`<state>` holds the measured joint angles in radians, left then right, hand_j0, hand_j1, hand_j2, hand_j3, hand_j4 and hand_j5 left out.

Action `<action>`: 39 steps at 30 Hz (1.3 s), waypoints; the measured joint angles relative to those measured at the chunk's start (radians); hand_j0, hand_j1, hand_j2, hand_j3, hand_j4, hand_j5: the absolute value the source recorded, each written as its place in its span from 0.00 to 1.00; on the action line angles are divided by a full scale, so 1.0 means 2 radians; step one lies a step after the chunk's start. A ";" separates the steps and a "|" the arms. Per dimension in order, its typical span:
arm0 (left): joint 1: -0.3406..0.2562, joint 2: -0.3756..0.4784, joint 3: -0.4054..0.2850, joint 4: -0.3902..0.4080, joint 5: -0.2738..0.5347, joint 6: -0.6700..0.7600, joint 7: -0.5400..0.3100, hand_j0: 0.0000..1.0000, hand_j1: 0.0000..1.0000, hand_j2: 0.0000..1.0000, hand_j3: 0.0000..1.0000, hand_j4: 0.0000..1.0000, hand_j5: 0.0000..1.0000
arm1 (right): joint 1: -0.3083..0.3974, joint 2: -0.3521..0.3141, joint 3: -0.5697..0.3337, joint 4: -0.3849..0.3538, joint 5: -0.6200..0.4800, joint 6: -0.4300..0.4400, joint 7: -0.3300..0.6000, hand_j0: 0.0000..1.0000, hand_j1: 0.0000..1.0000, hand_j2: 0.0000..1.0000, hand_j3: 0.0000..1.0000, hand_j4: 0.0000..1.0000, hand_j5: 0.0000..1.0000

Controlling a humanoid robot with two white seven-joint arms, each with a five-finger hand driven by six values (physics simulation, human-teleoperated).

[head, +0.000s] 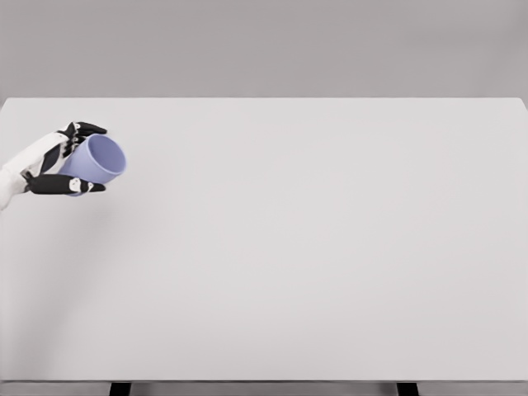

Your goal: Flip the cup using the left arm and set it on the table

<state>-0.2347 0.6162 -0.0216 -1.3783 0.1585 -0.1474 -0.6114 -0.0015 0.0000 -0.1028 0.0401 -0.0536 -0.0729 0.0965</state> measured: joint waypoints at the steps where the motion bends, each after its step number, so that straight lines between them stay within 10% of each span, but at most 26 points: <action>1: 0.000 -0.001 0.001 0.011 0.006 -0.014 0.000 0.46 0.46 0.46 0.46 0.46 0.46 | 0.000 0.000 0.000 0.000 0.000 0.000 0.000 1.00 1.00 1.00 1.00 1.00 1.00; 22: 0.000 -0.078 0.008 0.146 0.140 -0.212 0.000 0.46 0.46 0.46 0.46 0.46 0.46 | 0.000 0.000 0.000 0.000 0.000 0.000 0.000 1.00 1.00 1.00 1.00 1.00 1.00; 39: -0.002 -0.136 0.015 0.193 0.250 -0.224 0.000 0.45 0.45 0.45 0.45 0.45 0.45 | 0.000 0.000 0.000 0.000 0.000 0.000 0.000 1.00 1.00 1.00 1.00 1.00 1.00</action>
<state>-0.2378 0.3446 0.0086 -0.9925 0.6591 -0.5961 -0.6118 -0.0015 0.0000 -0.1028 0.0401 -0.0536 -0.0733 0.0965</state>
